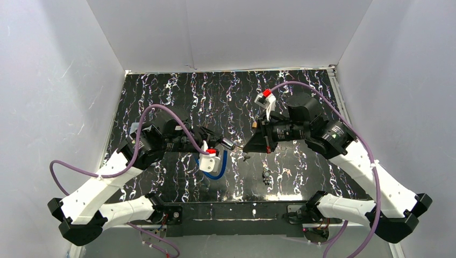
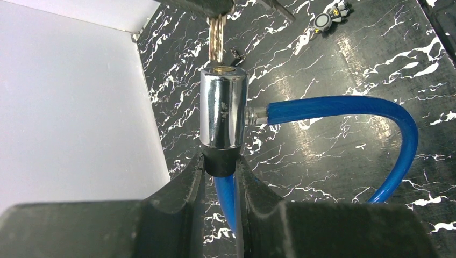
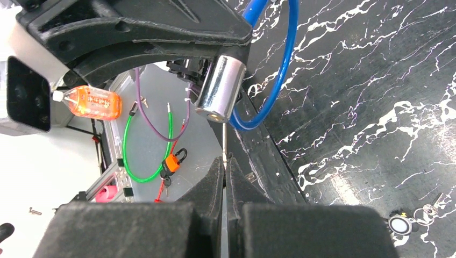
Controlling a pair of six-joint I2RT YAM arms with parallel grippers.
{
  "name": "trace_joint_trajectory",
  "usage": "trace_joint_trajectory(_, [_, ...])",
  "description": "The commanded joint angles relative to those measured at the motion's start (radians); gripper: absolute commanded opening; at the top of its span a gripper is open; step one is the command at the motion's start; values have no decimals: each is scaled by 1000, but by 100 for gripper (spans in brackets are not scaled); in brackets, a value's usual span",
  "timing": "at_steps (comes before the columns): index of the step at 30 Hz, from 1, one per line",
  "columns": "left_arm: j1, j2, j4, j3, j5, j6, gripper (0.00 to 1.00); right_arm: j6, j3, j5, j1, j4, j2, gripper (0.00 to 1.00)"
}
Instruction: Unlock with the key
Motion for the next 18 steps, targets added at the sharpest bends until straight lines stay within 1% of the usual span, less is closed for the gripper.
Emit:
trace_joint_trajectory(1, [-3,-11,34,2,-7,7,0,-14,-6,-1,-2,19,-37,1])
trace_joint_trajectory(18, [-10,4,40,20,-12,6,0,-2,-5,-39,-2,54,-4,1])
